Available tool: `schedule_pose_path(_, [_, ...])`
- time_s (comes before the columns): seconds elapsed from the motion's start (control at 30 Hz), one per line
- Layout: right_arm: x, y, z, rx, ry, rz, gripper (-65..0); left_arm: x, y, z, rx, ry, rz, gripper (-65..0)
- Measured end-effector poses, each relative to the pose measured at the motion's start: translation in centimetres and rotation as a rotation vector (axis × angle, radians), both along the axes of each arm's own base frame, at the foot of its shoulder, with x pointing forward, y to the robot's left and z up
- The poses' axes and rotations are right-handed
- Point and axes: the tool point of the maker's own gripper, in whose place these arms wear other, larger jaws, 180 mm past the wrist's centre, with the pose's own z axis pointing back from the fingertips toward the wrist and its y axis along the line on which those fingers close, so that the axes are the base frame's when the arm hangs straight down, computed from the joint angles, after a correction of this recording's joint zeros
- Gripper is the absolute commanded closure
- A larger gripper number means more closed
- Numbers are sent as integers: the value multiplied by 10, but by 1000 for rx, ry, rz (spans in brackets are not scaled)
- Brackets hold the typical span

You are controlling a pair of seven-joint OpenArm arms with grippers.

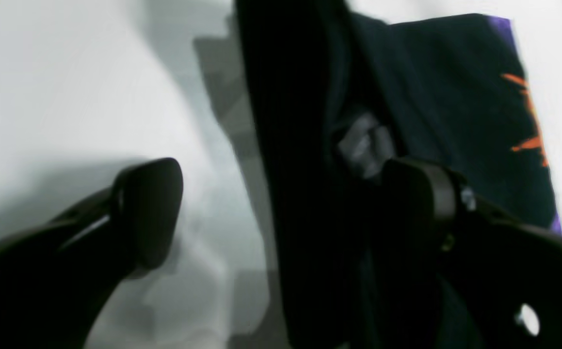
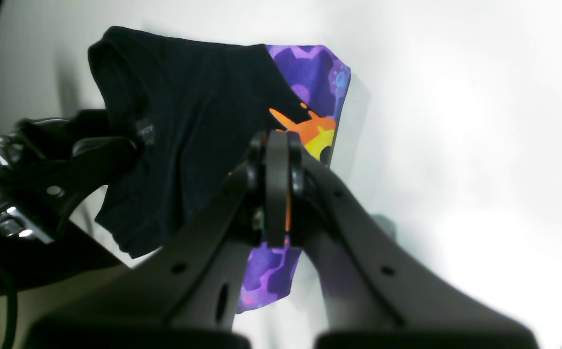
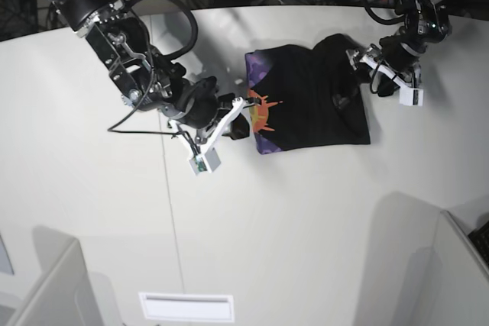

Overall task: Fold the T-shirt properly
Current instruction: 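Press the folded bundle flat with the right gripper and release, then grasp the bundle edge with the left gripper and rotate it upright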

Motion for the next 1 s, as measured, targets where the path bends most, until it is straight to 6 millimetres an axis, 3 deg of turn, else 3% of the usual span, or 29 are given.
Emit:
schedule_pose_path(0.07, [0, 0, 0, -1, 0, 0, 0, -1, 0, -1, -10, 0, 6, -523])
schedule_pose_path(0.27, [1, 0, 0, 0, -3, -3, 0, -5, -2, -8, -11, 54, -18, -127])
schedule_pose_path(0.37, [1, -9, -3, 12, 17, -42, 0, 3, -3, -14, -27, 92, -31, -5])
schedule_pose_path(0.57, [13, -62, -11, 11, 37, -228, 0, 11, 2, -14, -6, 118, -80, 0])
schedule_pose_path(0.67, [7, -81, -20, 6, 65, -278, 0, 18, -2, -13, 60, 143, -193, 0])
schedule_pose_path(0.83, [-2, -105, -17, 3, 14, -256, 0, 31, -24, -12, 128, 145, -368, 0])
schedule_pose_path(1.0, [-12, -148, -28, -22, 50, -383, 0, 40, -47, -10, 253, 165, -623, 0])
